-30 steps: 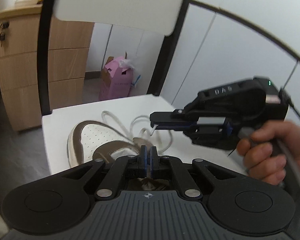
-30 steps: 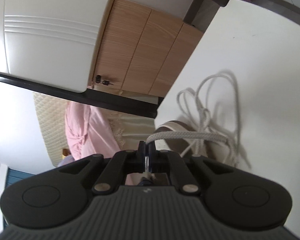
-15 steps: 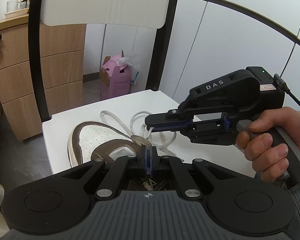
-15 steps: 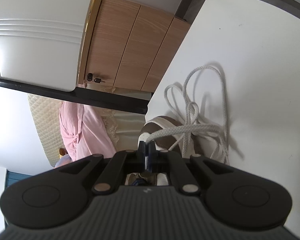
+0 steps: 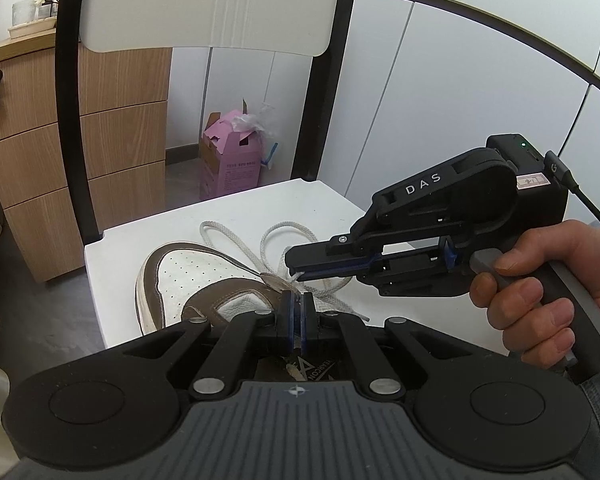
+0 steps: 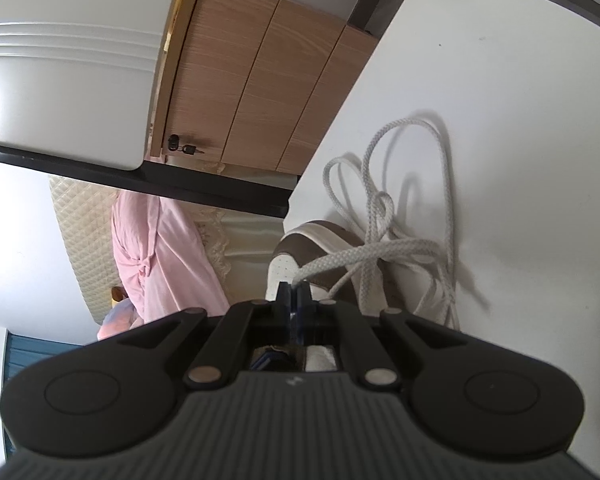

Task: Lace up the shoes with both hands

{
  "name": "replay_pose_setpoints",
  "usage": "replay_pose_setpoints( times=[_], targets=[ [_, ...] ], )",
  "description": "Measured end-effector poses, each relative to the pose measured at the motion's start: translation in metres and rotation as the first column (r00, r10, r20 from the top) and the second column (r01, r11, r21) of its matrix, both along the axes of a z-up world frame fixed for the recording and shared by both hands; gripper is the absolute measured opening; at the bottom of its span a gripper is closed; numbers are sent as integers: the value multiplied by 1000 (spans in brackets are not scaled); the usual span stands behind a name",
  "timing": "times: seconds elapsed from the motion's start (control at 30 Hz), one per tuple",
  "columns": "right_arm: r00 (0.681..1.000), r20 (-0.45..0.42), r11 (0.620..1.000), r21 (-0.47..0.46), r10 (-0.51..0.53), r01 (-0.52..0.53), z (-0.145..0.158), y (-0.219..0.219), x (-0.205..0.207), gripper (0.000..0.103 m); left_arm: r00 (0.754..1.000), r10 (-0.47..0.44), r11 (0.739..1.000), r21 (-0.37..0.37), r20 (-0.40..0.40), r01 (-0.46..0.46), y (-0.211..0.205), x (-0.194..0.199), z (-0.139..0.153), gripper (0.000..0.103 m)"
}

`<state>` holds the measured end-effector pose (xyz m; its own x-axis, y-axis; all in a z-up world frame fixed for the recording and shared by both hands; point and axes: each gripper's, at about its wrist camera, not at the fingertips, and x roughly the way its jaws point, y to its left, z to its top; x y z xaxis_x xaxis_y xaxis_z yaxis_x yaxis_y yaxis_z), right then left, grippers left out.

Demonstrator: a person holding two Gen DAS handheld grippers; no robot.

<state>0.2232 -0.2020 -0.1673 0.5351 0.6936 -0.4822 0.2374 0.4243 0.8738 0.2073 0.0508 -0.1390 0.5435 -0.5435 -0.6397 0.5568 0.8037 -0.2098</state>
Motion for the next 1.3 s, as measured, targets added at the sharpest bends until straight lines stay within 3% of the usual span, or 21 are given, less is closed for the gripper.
replay_pose_setpoints(
  times=[0.7,1.3],
  targets=[
    [1000,4,998,-54,8,-8,-1,3,2,3,1000,0,1000,3,3,0,0,1,0,3],
    [999,20,999,-44,30,-30,1,6,4,3,1000,-2,1000,7,3,2,-2,1,-1,3]
  ],
)
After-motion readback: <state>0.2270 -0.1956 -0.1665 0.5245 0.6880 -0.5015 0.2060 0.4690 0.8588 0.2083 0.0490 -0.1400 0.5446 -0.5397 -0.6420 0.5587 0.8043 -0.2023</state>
